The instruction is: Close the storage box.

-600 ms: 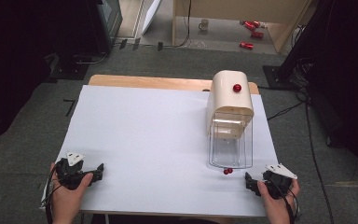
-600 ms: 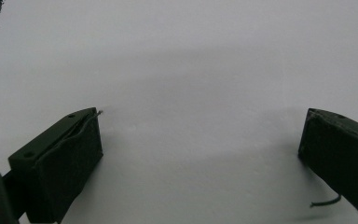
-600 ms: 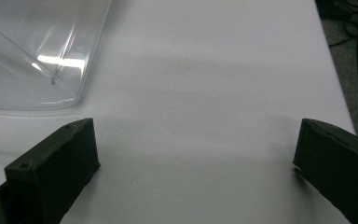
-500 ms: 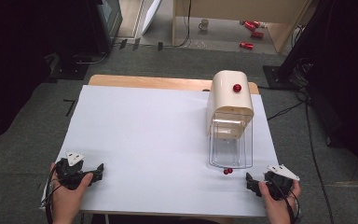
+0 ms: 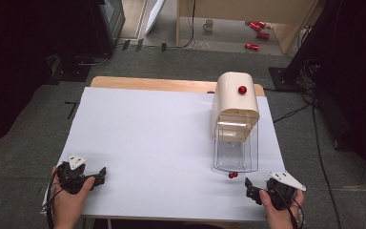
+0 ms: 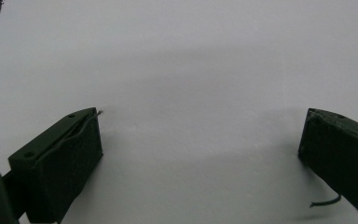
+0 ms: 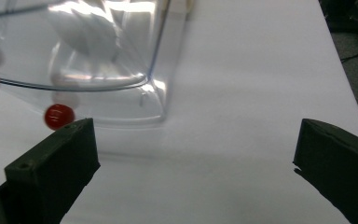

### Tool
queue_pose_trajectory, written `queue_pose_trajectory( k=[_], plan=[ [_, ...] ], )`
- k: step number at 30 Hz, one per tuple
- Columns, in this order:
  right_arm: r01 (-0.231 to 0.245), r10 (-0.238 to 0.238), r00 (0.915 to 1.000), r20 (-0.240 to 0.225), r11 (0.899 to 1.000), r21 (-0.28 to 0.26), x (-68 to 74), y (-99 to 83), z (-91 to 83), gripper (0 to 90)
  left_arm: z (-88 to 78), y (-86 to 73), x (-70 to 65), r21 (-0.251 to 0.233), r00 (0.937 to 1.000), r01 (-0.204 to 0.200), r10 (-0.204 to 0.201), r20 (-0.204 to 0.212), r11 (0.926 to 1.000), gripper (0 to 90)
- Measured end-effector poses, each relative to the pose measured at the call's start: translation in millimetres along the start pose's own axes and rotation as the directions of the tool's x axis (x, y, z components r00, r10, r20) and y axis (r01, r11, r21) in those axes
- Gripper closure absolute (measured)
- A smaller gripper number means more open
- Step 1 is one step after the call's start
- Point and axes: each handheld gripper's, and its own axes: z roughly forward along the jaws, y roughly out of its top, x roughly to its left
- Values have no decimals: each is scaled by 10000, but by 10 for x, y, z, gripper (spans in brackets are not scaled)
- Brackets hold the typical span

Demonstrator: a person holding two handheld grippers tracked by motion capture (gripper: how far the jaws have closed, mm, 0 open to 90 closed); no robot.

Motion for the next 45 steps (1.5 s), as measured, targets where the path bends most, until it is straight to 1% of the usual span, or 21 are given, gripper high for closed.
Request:
queue_pose_trajectory(
  k=[6, 7, 9, 11, 13, 15, 18, 20, 21, 23, 25, 27, 29, 30, 31, 32, 33, 35, 39, 42, 45],
  plan=[
    [194, -199, 9996, -209, 9995, -233, 151, 35, -54, 0, 1, -1, 0, -12, 10000, 1, -1, -5, 10000, 0],
    [194, -199, 9996, -209, 9995, -233, 151, 35, -54, 0, 1, -1, 0, -12, 10000, 1, -1, -5, 10000, 0],
    [207, -221, 9989, -406, 9992, -356, 230, 53, -76, 0, 1, -1, 0, -11, 10000, -3, 3, -6, 10000, 0],
    [249, -267, 9986, -448, 9989, -405, 244, 56, -78, 0, 1, -1, 0, -12, 10000, -2, 2, -5, 10000, 0],
    [340, -365, 9977, -572, 9985, -439, 312, 64, -89, 0, 1, -1, 0, -11, 10000, -2, 2, -4, 10000, 0],
    [425, -451, 9971, -615, 9982, -429, 342, 62, -87, 0, 1, -1, 0, -10, 10000, -3, 3, -5, 10000, 0],
    [419, -453, 9959, -783, 9981, -447, 374, 65, -88, 0, 1, -1, -1, -10, 10000, -2, 2, -7, 10000, 0],
    [410, -456, 9951, -875, 9977, -533, 411, 74, -96, 17, 1, -1, -1, -12, 10000, -5, 5, -8, 10000, 0],
    [444, -497, 9946, -911, 9973, -593, 444, 76, -98, 41, 1, -1, -1, -10, 10000, -7, 7, -8, 10000, 0],
    [433, -486, 9946, -913, 9973, -590, 457, 75, -96, 52, 1, -1, -1, -11, 10000, -6, 6, -7, 10000, 0],
    [511, -560, 9951, -814, 9968, -614, 489, 71, -89, 81, 1, -1, -1, -12, 10000, -3, 3, -10, 10000, 0],
    [475, -528, 9961, -707, 9961, -750, 521, 72, -95, 143, 1, -1, -1, -11, 10000, -5, 5, -7, 10000, 0],
    [468, -523, 9961, -711, 9960, -765, 527, 73, -97, 161, 1, -1, -1, -10, 10000, -5, 5, -7, 10000, 0],
    [443, -501, 9964, -686, 9955, -839, 540, 73, -104, 212, 1, -1, -1, -10, 10000, -5, 5, -8, 10000, 0],
    [443, -501, 9964, -686, 9955, -839, 540, 73, -104, 212, 1, -1, -1, -10, 10000, -5, 5, -8, 10000, 0],
    [421, -473, 9969, -627, 9957, -825, 547, 71, -106, 254, 1, -1, -1, -11, 10000, -7, 7, -9, 10000, 0],
    [421, -473, 9969, -627, 9957, -825, 547, 71, -106, 254, 1, -1, -1, -11, 10000, -7, 7, -9, 10000, 0],
    [334, -404, 9960, -797, 9957, -867, 549, 69, -113, 319, 1, -1, -1, -11, 10000, -7, 7, -10, 10000, 0],
    [237, -316, 9951, -934, 9961, -846, 569, 70, -114, 413, 1, -1, -1, -14, 10000, -10, 10, -11, 10000, 0],
    [248, -336, 9941, -1029, 9960, -855, 580, 68, -116, 462, 1, -1, -1, -17, 10000, -6, 6, -11, 10000, 0],
    [344, -447, 9930, -1097, 9950, -941, 607, 66, -122, 554, 0, -1, -1, -5, 10000, -8, 8, -7, 10000, 0]
  ],
)
